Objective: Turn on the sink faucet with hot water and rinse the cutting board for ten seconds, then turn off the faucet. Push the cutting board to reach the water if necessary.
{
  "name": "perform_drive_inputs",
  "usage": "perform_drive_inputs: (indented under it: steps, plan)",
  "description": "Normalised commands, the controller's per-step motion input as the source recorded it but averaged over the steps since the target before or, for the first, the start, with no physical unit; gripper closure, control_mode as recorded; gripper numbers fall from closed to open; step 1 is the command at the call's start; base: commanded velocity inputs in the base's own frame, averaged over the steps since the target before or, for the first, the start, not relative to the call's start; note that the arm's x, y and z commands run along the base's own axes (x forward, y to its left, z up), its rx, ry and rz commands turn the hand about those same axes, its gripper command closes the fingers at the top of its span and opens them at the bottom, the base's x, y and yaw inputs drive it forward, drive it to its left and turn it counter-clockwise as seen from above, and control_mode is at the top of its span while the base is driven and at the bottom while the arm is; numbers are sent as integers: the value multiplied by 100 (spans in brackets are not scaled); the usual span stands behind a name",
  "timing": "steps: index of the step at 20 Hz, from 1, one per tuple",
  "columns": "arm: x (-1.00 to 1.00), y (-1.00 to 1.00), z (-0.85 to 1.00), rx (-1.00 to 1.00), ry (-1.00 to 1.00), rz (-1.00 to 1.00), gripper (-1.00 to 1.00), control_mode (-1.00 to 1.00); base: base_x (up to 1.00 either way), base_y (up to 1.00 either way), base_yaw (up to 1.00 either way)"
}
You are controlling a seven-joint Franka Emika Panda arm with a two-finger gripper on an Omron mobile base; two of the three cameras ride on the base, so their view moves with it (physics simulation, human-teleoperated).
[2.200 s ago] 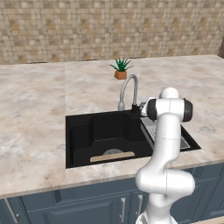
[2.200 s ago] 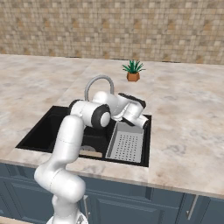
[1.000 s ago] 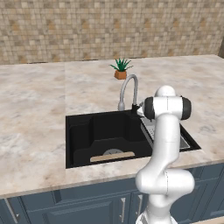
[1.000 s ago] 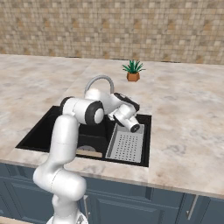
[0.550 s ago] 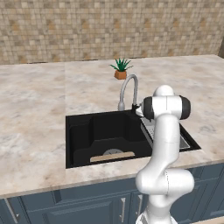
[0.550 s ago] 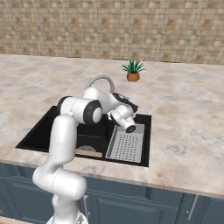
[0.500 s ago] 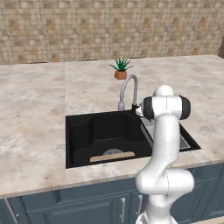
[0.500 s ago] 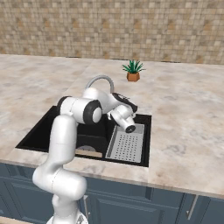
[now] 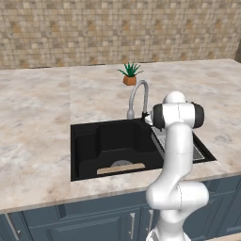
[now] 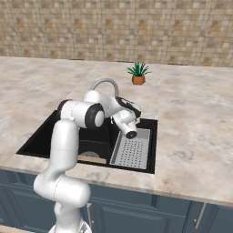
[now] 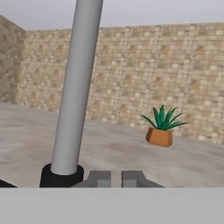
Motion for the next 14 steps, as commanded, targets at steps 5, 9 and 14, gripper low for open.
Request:
perform_drive_inputs:
  steps: [5,9,14]
  plan:
    - [0,15,-10,0,0,-9,100,-100,0,0,0]
    - [0,17,-10,0,0,-9,100,-100,0,0,0]
    - [0,18,-10,0,0,-9,100,-100,0,0,0]
